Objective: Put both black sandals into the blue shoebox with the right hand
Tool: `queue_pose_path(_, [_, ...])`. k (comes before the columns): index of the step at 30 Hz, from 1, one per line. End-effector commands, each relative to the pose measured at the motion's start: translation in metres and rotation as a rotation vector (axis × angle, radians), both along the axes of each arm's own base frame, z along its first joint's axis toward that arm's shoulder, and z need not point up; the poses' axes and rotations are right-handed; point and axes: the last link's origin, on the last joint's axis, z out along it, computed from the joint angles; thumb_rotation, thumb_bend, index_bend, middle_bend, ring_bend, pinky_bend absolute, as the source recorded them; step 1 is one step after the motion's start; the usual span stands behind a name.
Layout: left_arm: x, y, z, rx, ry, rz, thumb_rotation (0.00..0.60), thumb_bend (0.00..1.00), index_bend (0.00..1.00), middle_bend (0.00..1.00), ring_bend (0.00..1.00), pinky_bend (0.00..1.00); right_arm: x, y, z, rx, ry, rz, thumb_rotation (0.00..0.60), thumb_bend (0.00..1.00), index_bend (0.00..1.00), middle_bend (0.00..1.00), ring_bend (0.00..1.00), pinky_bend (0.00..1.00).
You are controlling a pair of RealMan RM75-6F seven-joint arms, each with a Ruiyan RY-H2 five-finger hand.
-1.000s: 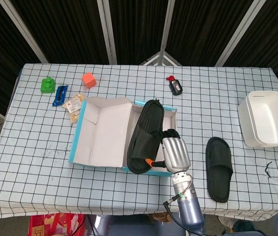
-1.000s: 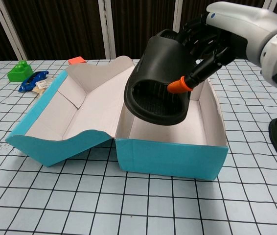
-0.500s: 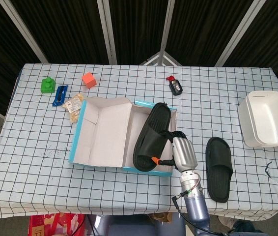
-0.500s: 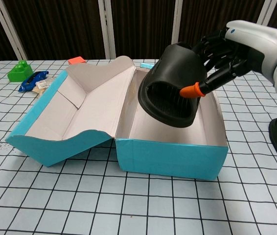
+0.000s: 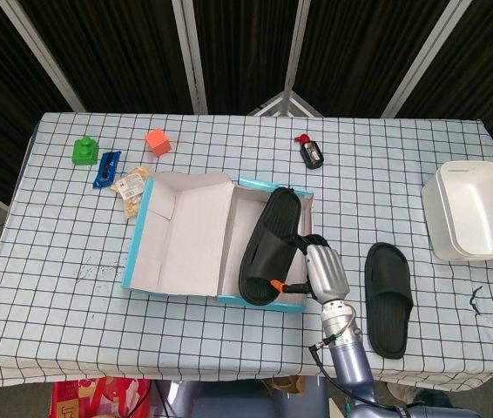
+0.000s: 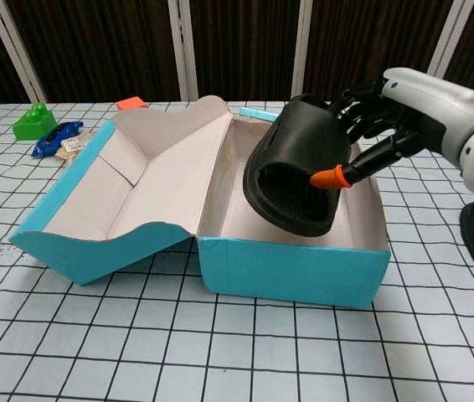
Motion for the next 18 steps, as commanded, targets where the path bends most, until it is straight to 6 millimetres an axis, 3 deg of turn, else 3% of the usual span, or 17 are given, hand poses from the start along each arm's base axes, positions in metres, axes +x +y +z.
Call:
queue_pose_path(1, [0.0,0.0,0.0,0.002,-0.002,0.0,0.6,0.37,0.0,0.0,0.0,0.03,0.002,-0.002,-0.004,0.003,-0.009,0.002,0.6,0.41,0.53,0.44,0.37,0.2])
queue_pose_path(18, [-0.002,0.001,0.002,0.004,-0.005,0.008,0.6,0.37,0.0,0.0,0.0,0.03,0.002,-0.021,-0.022,-0.004,-0.047,-0.019,0.6,0.41,0.53,0.44,0.37,0.2])
